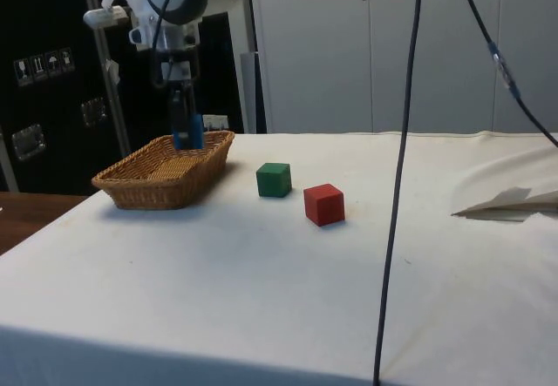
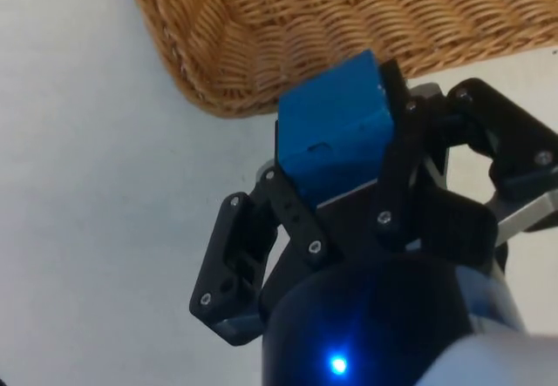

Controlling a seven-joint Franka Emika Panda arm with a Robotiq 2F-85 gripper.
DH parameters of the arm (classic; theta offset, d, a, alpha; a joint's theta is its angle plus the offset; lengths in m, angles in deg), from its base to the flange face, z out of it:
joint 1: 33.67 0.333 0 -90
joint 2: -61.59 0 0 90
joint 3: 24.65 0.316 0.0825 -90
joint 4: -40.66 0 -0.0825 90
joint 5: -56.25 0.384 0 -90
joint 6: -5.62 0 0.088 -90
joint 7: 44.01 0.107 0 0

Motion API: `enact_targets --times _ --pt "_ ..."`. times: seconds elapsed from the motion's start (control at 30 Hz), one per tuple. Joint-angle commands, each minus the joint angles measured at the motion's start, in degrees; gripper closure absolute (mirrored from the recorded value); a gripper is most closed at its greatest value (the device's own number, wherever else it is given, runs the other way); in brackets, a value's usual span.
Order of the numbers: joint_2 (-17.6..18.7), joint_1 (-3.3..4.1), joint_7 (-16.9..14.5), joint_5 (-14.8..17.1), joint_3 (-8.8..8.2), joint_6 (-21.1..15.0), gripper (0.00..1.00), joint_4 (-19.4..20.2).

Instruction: Pick up the blue cube and place it into the basket.

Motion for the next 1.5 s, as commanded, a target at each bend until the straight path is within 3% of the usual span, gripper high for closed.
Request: enact_targets --times 0.0,0.1,0.13,0.17,0.2,0.43,0.47,0.5,0.6,0.7,0.73,0.77,0.9,1.47 --pt "0.4 -0.57 -0.7 1.1 0.4 0.2 0.99 -0.6" --pt "0.7 -0.69 -1.5 2.6 0.11 0.5 0.99 -1.2" --pt "0.6 -0.23 -1.2 2.2 -0.34 0.1 0.99 -0.9" --pt "0.7 -0.23 -1.4 2.6 -0.46 0.1 0.99 -1.0" --pt "0.9 -0.74 -2.0 3.4 -0.17 0.6 0.99 -1.6" --pt "2.3 -1.03 -3.6 6.0 -0.86 1.9 0.99 -4.6" --pt "2.1 -0.57 -3.3 5.7 -1.32 1.1 0.99 -4.0" --pt "2.7 -1.09 -3.8 6.3 -0.97 2.1 0.99 -5.2" --pt "4.4 -1.2 -4.3 7.2 -1.38 2.9 0.99 -8.0" --pt "5.8 -1.32 -4.2 7.2 -1.72 3.3 0.99 -10.0" --pt "5.1 -0.97 -4.0 7.0 -1.83 2.4 0.99 -9.0" --pt "6.8 -1.43 -4.1 7.2 -1.95 3.3 0.99 -11.1" --pt "8.5 -1.55 -4.0 7.4 -2.46 3.0 0.99 -12.9" --pt "13.3 -1.66 -2.4 8.0 -4.76 0.9 0.99 -15.4"
